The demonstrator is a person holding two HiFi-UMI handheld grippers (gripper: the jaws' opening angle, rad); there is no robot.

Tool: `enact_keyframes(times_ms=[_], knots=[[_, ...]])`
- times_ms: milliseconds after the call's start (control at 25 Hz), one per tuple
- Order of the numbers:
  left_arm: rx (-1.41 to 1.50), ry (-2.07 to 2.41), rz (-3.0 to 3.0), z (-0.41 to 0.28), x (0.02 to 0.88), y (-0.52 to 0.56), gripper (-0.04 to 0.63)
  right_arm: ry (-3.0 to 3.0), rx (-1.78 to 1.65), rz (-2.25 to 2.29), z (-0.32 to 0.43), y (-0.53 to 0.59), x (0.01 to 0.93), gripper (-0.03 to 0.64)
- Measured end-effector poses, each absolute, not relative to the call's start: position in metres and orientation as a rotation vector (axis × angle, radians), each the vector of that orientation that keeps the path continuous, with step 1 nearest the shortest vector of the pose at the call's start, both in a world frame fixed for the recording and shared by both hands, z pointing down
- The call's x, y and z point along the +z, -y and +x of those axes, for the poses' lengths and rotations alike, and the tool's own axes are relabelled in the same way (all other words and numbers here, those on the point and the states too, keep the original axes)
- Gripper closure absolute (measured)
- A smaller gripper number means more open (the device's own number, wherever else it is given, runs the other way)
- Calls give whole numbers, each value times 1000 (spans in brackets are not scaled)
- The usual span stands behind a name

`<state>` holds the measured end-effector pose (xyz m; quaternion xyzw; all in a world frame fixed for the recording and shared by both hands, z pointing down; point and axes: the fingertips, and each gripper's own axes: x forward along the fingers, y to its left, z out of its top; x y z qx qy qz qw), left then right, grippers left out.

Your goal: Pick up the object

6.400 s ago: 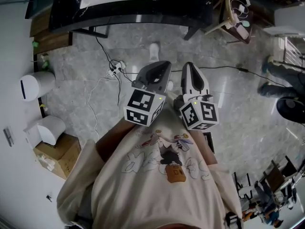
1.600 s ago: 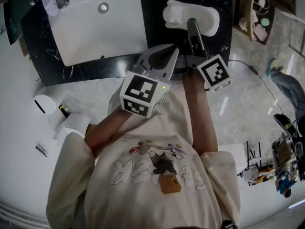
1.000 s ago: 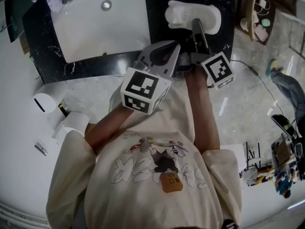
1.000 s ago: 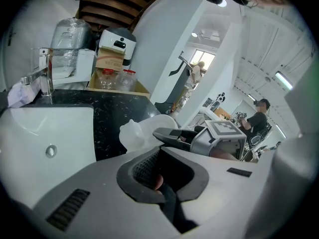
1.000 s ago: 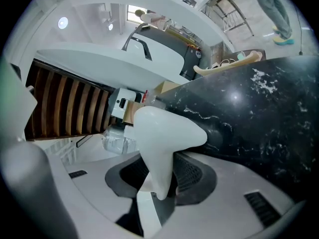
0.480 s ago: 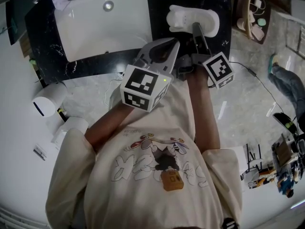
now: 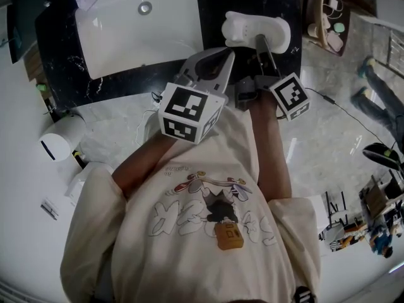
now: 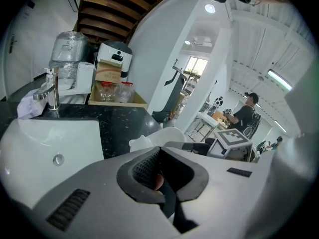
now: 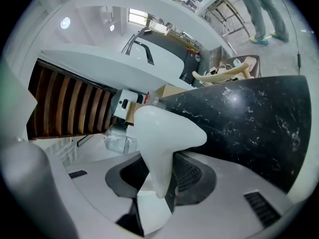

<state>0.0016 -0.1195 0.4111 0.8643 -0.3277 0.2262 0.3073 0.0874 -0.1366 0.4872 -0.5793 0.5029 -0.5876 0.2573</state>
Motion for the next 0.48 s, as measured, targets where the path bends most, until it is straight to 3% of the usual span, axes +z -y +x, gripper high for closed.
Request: enact_keyframes(times_ms=[480], knots=[[524, 896, 2352, -21, 374, 106, 592, -1454, -1534, -1577, 73, 106, 439, 469]])
